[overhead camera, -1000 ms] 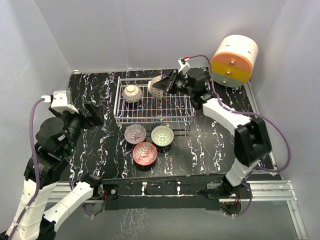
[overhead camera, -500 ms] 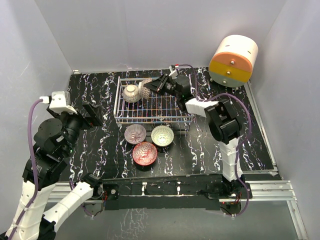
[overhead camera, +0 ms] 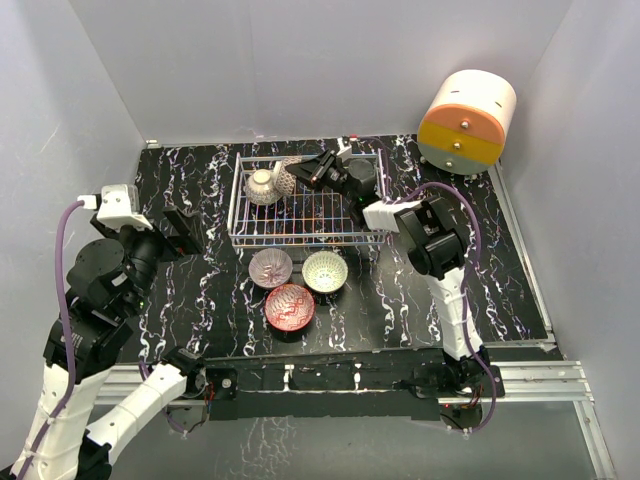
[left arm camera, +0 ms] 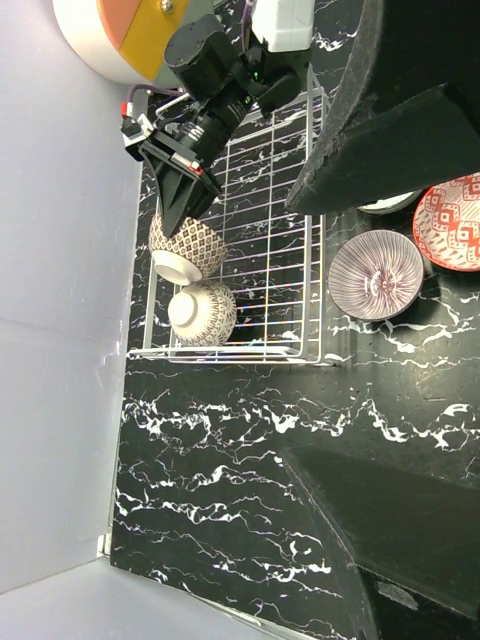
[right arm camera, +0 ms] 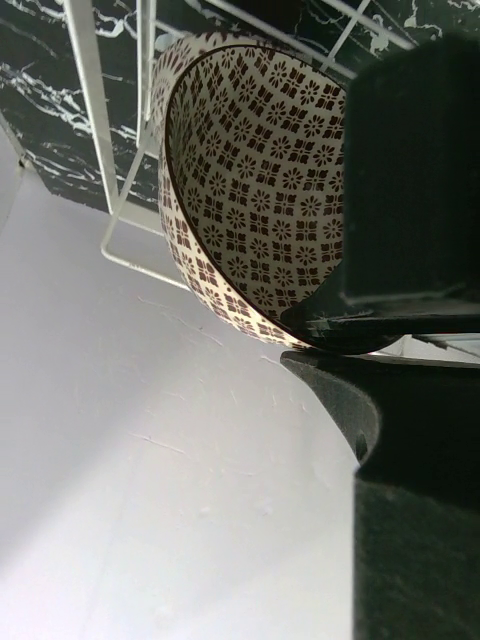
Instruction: Load the bowls into the dish rack
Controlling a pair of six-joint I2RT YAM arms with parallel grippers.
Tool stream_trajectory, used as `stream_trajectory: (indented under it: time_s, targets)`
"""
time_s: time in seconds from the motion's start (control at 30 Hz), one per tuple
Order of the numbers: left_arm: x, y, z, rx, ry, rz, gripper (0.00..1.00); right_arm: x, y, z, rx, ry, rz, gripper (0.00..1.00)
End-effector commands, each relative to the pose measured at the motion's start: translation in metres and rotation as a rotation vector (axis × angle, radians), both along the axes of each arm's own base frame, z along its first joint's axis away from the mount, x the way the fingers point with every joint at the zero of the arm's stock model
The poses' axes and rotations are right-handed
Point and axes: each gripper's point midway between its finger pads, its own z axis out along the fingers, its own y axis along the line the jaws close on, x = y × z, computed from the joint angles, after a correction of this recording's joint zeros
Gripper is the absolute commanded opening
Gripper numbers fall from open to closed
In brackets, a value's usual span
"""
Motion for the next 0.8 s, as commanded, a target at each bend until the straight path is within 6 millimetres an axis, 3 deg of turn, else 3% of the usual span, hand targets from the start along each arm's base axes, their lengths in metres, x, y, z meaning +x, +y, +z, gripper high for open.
stream_trajectory:
  time_s: [0.0,0.47,0.77]
  targets:
    - [-0.007,0.007,0.015,-0.003,-0.036,0.015,0.97,0.0,-0.002,0.059,0.124,-0.137,-0.027,0.08]
    - [-0.011,0.011,0.017,-0.004,-0.042,0.027,0.97,0.012,-0.002,0.015,0.079,-0.003,-0.079,0.08]
    - [-0.011,0.01,0.02,-0.008,-0.047,0.02,0.97,0.011,-0.009,0.006,0.041,0.06,-0.116,0.08]
